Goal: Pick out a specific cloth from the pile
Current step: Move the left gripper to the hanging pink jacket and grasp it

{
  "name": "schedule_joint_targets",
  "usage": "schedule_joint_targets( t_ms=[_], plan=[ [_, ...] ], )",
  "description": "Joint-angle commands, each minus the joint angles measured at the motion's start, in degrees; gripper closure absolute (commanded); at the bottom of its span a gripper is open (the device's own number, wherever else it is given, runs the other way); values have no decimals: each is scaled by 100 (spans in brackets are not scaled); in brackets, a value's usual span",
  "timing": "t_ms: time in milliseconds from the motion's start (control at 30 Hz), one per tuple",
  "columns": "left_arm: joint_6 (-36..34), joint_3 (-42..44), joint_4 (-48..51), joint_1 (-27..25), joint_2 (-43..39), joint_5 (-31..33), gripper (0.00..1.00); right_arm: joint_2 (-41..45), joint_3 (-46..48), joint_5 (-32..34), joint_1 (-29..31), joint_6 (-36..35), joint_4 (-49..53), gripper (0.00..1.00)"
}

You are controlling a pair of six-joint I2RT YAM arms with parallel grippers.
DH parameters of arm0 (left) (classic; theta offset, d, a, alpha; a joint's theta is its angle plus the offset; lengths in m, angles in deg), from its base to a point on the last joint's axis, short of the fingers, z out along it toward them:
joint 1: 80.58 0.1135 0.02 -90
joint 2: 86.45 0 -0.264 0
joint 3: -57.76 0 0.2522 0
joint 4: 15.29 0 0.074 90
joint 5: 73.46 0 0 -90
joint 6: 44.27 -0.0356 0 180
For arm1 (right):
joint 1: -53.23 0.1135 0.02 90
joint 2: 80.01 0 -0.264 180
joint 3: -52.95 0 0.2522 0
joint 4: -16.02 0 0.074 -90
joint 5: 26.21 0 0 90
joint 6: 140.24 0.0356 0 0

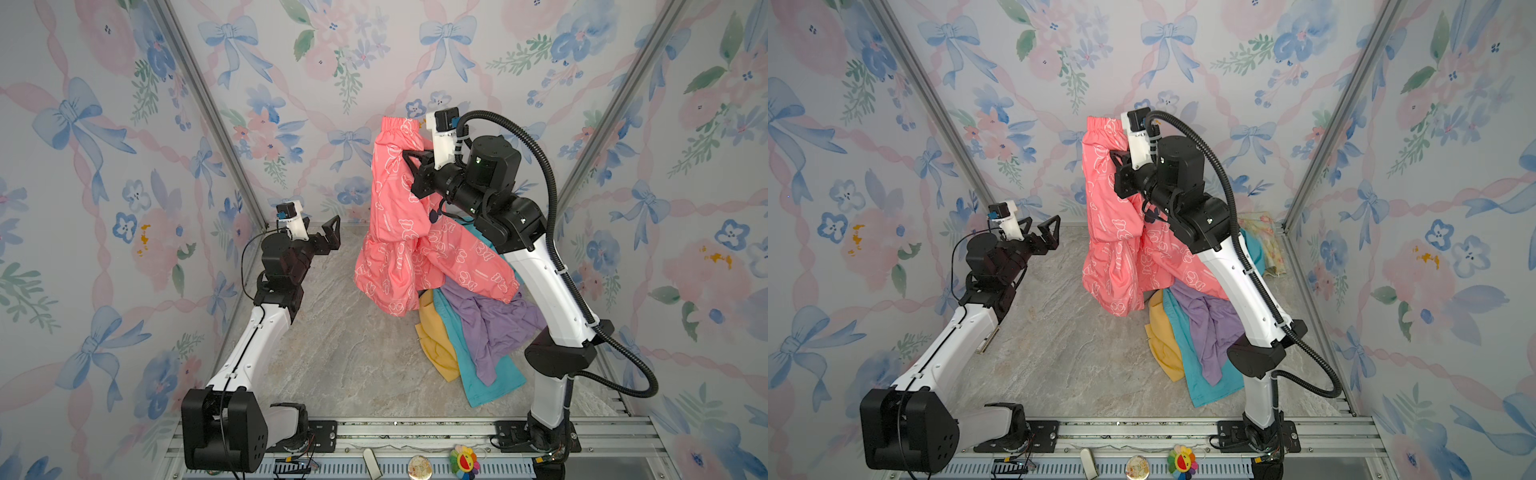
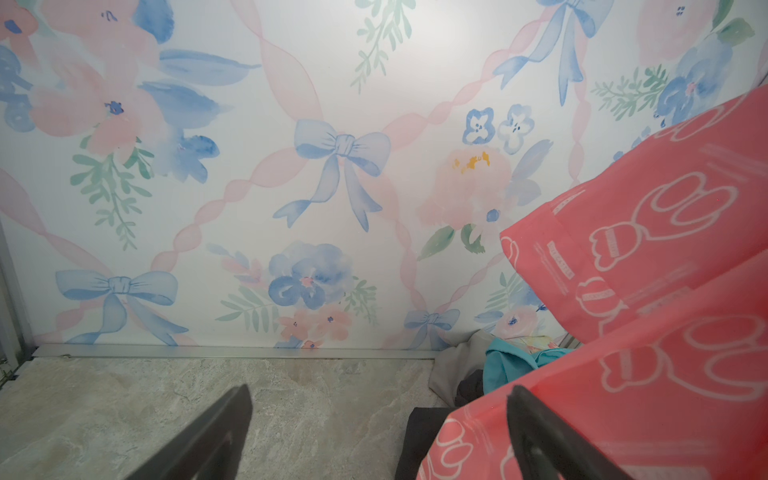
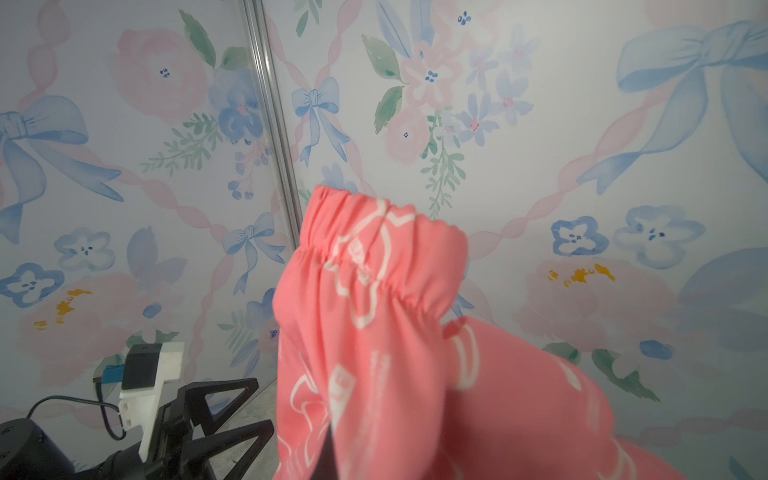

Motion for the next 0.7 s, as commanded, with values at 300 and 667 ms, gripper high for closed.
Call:
schedule_joint_targets(
  t_ms=[300,667],
  plan=[
    [2,-196,-762,-591,-277,-1737,2,-423,-220,-88,-42,338,-749,100],
    [-326,-869,-785,-1600,369,-1205,2,-357,328,-206,-61,504,-930,100]
  ],
)
